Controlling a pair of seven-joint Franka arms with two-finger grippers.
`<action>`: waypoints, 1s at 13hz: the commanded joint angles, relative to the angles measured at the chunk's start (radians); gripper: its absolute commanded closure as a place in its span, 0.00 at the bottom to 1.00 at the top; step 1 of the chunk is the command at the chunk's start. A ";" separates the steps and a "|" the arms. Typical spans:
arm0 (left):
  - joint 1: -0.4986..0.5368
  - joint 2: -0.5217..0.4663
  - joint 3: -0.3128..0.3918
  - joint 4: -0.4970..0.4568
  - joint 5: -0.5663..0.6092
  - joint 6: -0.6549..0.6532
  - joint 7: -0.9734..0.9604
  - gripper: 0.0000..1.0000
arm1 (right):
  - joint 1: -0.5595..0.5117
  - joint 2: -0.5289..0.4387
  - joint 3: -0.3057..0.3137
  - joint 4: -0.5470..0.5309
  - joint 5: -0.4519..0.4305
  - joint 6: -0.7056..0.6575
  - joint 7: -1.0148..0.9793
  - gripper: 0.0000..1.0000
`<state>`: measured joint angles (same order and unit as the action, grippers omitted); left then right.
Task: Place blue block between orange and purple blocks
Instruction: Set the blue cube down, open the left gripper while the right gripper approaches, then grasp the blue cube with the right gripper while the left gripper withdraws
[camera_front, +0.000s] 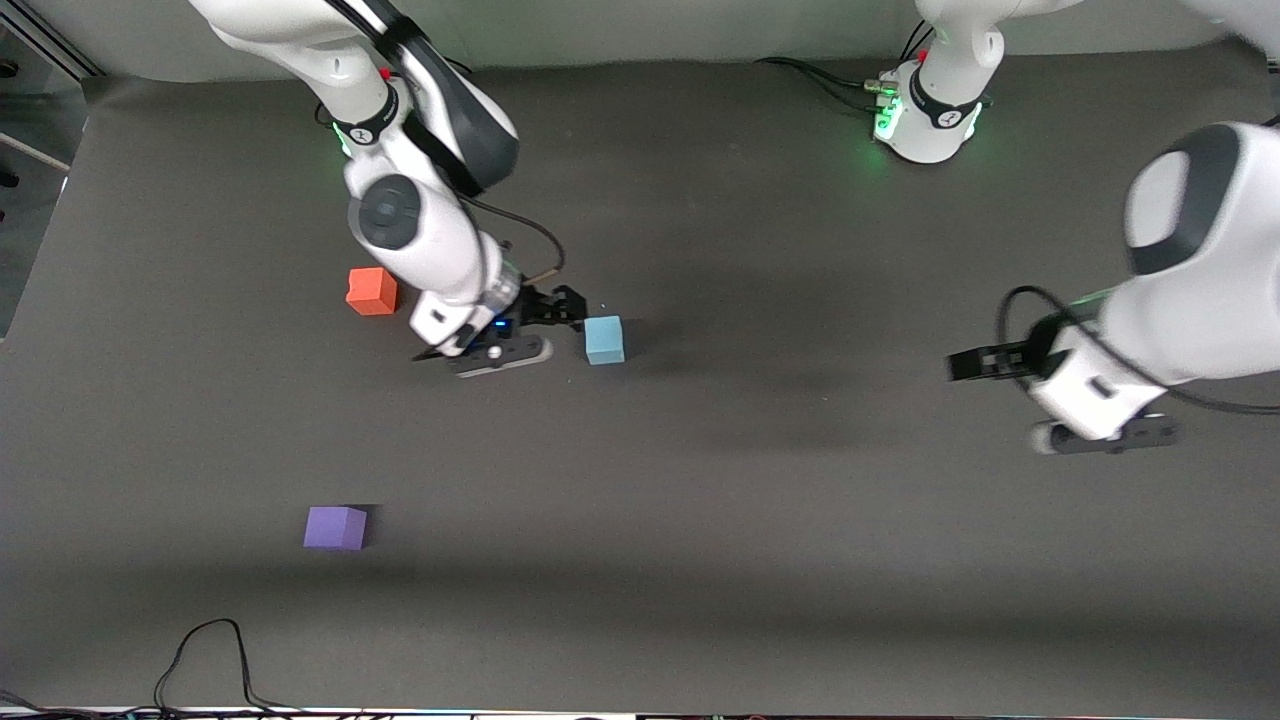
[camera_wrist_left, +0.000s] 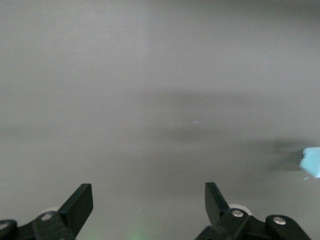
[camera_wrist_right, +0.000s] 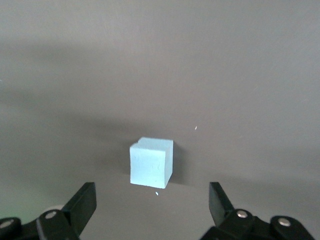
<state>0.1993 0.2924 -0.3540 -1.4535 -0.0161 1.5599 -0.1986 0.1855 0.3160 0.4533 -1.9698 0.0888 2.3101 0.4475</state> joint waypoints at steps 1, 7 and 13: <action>0.107 -0.133 -0.010 -0.125 -0.013 0.005 0.151 0.00 | 0.032 0.070 0.010 -0.003 -0.122 0.031 0.139 0.00; 0.120 -0.174 -0.008 -0.119 0.027 -0.006 0.163 0.00 | 0.048 0.213 0.039 0.017 -0.224 0.129 0.237 0.00; -0.251 -0.222 0.352 -0.162 0.030 0.028 0.180 0.00 | 0.074 0.281 0.041 0.034 -0.287 0.149 0.319 0.00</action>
<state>0.0152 0.1260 -0.0563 -1.5525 -0.0013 1.5633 -0.0351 0.2436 0.5641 0.4931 -1.9657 -0.1669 2.4434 0.7168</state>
